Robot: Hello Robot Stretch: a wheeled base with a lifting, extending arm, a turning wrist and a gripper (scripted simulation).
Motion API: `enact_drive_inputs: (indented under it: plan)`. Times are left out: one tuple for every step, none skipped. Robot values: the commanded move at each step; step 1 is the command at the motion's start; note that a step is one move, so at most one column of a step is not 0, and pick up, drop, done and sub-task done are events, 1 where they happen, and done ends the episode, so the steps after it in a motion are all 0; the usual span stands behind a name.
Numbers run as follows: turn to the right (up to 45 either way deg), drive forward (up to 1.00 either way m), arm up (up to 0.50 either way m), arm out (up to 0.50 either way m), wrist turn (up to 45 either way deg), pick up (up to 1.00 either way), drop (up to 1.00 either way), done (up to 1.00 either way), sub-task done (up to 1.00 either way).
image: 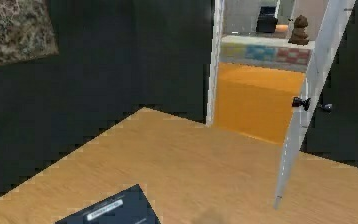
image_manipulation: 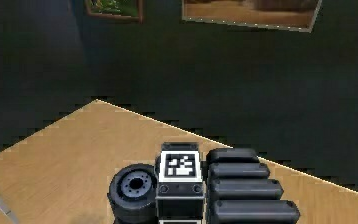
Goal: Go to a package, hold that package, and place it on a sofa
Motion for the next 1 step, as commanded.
enact_drive_inputs:
  plan:
    - [-45.0,0.0,0.0,0.0,0.0,0.0,0.0,0.0,0.0]
